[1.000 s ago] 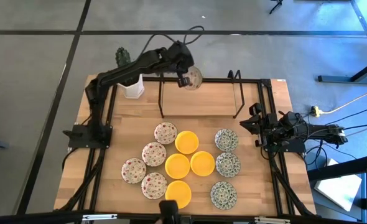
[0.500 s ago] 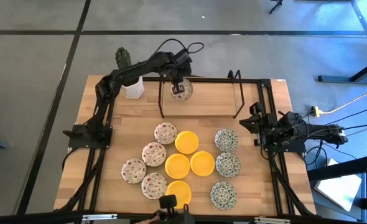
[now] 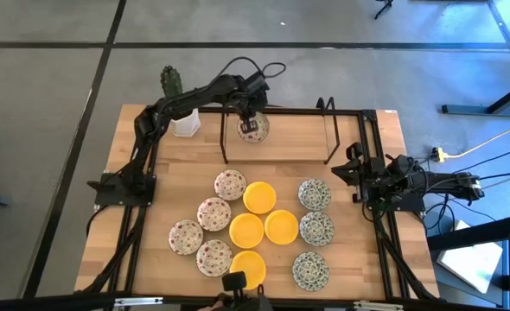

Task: Pick & Place Mini bowls
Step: Put the green patterned bowl on the shelf

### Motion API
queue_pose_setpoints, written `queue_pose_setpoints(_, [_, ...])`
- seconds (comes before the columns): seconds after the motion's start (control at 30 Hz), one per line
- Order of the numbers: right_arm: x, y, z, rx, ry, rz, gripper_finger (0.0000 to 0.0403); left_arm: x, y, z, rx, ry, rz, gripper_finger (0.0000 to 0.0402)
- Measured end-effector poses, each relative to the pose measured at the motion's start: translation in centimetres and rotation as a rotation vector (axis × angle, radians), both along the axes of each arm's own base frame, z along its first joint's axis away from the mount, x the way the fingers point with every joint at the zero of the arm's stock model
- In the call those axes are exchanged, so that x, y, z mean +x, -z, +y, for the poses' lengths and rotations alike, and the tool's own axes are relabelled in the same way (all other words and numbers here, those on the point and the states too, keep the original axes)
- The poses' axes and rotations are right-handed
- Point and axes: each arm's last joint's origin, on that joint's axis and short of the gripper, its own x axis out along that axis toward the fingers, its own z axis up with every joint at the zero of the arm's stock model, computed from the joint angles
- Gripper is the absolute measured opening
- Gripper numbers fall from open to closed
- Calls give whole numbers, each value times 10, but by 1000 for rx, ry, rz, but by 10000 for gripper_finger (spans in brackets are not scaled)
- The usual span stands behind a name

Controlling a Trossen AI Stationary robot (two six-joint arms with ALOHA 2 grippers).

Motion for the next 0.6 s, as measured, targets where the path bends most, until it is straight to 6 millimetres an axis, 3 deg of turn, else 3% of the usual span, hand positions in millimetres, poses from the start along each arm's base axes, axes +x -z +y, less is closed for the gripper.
queue_pose_setpoints(0.27, [0,0,0,0,0,0,29,-1,1,-1,-15,-11,14,6])
queue_pose_setpoints(0.6, [0,1,0,0,0,9,29,-7,20,0,-21,7,90,6])
